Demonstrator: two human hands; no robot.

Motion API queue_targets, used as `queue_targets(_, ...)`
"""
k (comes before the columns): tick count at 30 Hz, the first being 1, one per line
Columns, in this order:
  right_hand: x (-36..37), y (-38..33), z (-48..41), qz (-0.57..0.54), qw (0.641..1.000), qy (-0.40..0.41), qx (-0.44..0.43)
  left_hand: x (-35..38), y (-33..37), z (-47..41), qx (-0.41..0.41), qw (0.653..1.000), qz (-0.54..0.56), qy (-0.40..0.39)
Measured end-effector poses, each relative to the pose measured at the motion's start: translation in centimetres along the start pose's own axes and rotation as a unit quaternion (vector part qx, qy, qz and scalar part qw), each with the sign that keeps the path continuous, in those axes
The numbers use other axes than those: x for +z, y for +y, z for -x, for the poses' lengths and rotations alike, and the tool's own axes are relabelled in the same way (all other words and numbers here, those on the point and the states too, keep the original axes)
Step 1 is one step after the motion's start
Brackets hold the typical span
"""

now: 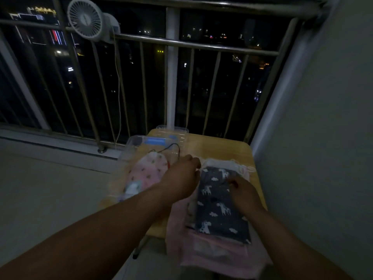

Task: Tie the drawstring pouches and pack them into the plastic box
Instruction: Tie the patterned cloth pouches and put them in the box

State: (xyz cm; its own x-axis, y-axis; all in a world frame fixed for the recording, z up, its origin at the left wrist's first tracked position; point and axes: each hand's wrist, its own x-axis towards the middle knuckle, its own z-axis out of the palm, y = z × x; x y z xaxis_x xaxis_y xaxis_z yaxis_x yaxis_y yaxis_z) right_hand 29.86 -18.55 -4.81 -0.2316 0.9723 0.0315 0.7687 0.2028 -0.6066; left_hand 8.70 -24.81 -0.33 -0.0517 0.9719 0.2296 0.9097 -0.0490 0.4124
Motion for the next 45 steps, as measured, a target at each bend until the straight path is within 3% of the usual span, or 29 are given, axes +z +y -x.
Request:
queue_targets(4, 0.1, 2.4, -0.9, -0.018, 0.999, -0.003, 0.041, 3.9, 1.0, -1.0, -0.051, 0.995, 0.069, -0.056)
queue_targets(9, 0.6, 5.1, -2.2, -0.034, 0.996, -0.021, 0.077, 7.7, 0.2, -2.2, -0.152, 0.978, 0.079, -0.114)
queue_targets(13, 1.6, 6.6, -3.2, -0.041, 0.993, -0.041, 0.107, 9.7, -0.3, -3.0, -0.174, 0.972, 0.08, -0.139)
queue_targets(21, 1.4, 7.5, -4.7, -0.025, 0.987, -0.016, 0.159, 10.1, -0.4, -5.2, -0.231, 0.96, 0.121, -0.104)
queue_targets(26, 1.4, 7.4, -4.6, -0.029, 0.993, 0.006, 0.116, 11.2, -1.4, -5.8, -0.274, 0.949, 0.143, -0.067)
queue_targets(30, 1.2, 6.9, -4.2, -0.059, 0.995, 0.007, 0.085, 10.9, -1.3, -5.6, -0.271, 0.953, 0.128, -0.052)
queue_targets(36, 1.2, 5.8, -3.9, -0.108, 0.992, 0.012, 0.065, 9.6, -0.1, -4.6, -0.262, 0.945, 0.193, -0.019)
queue_targets(40, 0.5, 4.9, -3.1, -0.206, 0.975, 0.043, 0.077, 8.1, 1.1, -4.0, -0.279, 0.91, 0.305, 0.012)
queue_targets(45, -1.1, 3.5, -2.8, -0.34, 0.935, 0.021, 0.099, 6.0, 2.4, -2.9, -0.266, 0.865, 0.425, -0.017)
